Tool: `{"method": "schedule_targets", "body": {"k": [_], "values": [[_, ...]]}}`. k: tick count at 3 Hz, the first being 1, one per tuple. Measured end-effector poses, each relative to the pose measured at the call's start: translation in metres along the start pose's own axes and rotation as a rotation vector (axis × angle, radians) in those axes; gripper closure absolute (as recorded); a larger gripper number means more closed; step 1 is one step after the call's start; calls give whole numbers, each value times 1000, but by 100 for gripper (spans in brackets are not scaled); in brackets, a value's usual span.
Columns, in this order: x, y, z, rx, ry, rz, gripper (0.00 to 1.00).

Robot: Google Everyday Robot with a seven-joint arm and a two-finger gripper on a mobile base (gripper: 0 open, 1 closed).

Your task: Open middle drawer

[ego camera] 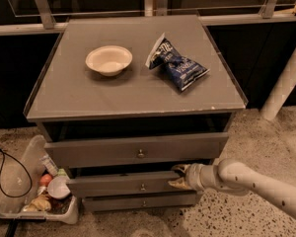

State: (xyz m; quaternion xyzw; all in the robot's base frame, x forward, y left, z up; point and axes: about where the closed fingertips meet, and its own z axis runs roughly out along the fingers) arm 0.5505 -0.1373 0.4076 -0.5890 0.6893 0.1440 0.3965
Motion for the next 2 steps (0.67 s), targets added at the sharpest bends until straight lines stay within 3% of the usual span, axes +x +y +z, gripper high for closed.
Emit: {"method": "schedule_targets", "body": {"k": [1,2], "values": [[-2,-2,-3,0,0,0,100],[-2,-2,-3,0,0,0,100]]}}
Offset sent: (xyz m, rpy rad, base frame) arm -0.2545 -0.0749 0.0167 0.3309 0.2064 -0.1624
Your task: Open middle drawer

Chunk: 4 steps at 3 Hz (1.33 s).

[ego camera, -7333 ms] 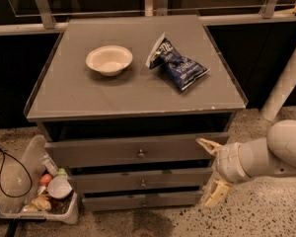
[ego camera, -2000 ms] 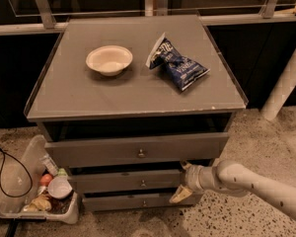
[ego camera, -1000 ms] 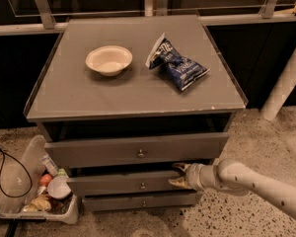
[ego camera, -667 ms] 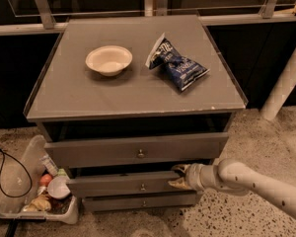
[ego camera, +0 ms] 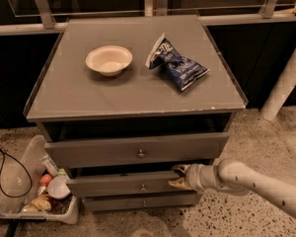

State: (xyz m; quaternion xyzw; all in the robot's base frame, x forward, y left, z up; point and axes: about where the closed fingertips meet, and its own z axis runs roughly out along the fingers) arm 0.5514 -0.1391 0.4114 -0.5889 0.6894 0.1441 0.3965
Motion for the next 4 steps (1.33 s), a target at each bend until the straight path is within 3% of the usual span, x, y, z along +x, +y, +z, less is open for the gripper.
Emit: {"method": "schedule_targets", "body": {"k": [1,4], "values": [[0,7,-4,-1,-5,11,100],[0,7,-5,-1,-5,11,35]]}}
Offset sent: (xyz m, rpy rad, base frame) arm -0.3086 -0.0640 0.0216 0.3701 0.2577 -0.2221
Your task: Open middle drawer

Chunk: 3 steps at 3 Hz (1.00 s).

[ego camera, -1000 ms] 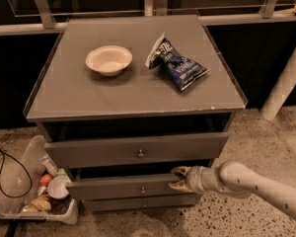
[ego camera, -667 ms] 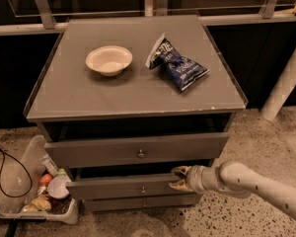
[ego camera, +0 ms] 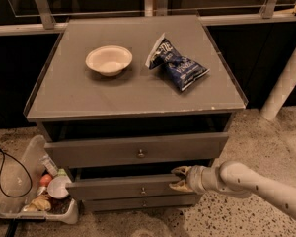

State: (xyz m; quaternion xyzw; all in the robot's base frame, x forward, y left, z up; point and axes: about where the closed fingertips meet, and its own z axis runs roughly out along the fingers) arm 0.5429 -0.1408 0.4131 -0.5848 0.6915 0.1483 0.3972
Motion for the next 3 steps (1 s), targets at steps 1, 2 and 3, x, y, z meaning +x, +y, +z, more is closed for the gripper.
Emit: {"method": "schedule_targets", "body": {"k": [1,2,3], "values": [[6,14,-2,-38,-43,-6,12],[8,24,-5,-60,-61,-9,12],[7,24,-6,-60,-61,-9,34]]}}
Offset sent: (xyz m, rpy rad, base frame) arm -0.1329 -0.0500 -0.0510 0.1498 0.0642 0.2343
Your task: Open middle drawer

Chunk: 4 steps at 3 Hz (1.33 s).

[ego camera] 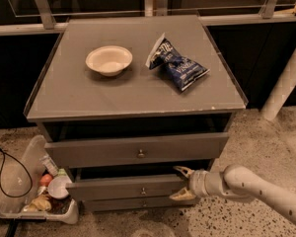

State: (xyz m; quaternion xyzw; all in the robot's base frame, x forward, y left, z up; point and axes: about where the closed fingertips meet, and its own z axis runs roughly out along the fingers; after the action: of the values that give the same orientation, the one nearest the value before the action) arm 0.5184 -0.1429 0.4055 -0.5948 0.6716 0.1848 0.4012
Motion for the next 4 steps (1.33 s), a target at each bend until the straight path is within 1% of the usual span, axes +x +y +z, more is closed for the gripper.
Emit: {"method": "schedule_targets", "body": {"k": [1,2,3,4], "values": [[2,9,-5,-13,-6,-8,59],[-2,8,-9,-13,-6,-8,81],[-8,28,-8,-47,-34,-19,100],[-11,28,-12,-47,-34,-19,100]]}}
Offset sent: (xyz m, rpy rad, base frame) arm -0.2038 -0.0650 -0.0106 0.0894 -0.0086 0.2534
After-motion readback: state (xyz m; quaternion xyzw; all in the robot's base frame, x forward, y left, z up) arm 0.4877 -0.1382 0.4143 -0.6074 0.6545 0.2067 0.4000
